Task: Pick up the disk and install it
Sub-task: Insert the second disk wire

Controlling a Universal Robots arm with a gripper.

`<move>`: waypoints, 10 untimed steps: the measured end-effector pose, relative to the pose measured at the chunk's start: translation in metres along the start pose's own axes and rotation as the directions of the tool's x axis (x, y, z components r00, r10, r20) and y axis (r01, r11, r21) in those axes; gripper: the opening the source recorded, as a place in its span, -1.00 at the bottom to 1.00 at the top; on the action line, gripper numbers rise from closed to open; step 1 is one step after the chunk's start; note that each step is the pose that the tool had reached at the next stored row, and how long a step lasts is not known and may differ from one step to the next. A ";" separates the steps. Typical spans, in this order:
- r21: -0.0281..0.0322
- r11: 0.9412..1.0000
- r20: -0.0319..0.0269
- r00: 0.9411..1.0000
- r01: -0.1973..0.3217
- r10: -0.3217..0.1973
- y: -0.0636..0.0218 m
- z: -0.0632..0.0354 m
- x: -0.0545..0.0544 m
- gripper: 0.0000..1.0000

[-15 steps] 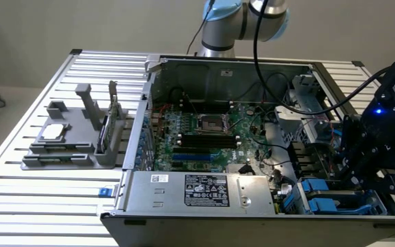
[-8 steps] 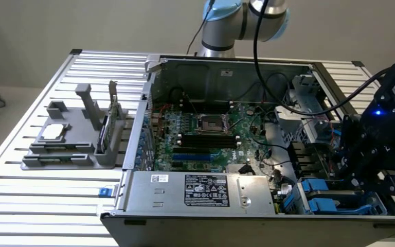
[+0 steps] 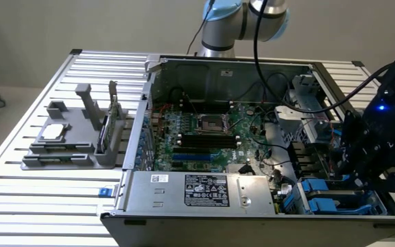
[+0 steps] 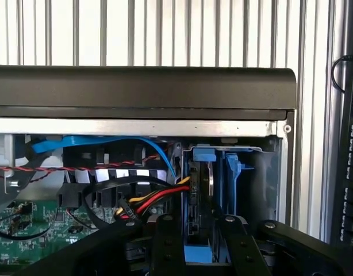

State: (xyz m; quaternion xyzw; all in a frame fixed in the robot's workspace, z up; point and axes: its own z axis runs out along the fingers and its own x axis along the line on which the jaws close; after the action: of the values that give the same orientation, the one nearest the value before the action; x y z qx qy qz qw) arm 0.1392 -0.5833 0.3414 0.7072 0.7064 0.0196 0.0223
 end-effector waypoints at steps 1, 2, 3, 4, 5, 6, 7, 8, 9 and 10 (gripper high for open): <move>0.000 1.000 0.000 1.000 0.000 0.000 -0.0007 -0.0022 0.000 -0.38; 0.000 1.000 0.000 1.000 0.000 0.000 -0.0015 -0.0040 0.000 -0.38; 0.000 1.000 0.000 1.000 0.000 0.000 -0.0024 -0.0061 0.000 -0.38; 0.000 1.000 0.000 1.000 0.000 0.000 -0.0034 -0.0077 0.000 -0.38; 0.000 1.000 0.000 1.000 0.000 0.000 -0.0044 -0.0097 0.000 -0.38; 0.000 1.000 0.000 1.000 0.000 0.000 -0.0056 -0.0115 0.000 -0.38; 0.000 1.000 0.000 1.000 0.000 0.000 -0.0068 -0.0133 -0.001 -0.38; 0.000 1.000 0.000 1.000 0.000 0.000 -0.0080 -0.0149 -0.001 -0.38; 0.000 1.000 0.000 1.000 0.000 0.000 -0.0094 -0.0164 -0.001 -0.38; 0.000 1.000 0.000 1.000 0.000 0.000 -0.0111 -0.0179 -0.001 -0.38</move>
State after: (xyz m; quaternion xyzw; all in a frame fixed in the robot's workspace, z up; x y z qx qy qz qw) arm 0.1270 -0.5841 0.3585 0.7072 0.7064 0.0196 0.0223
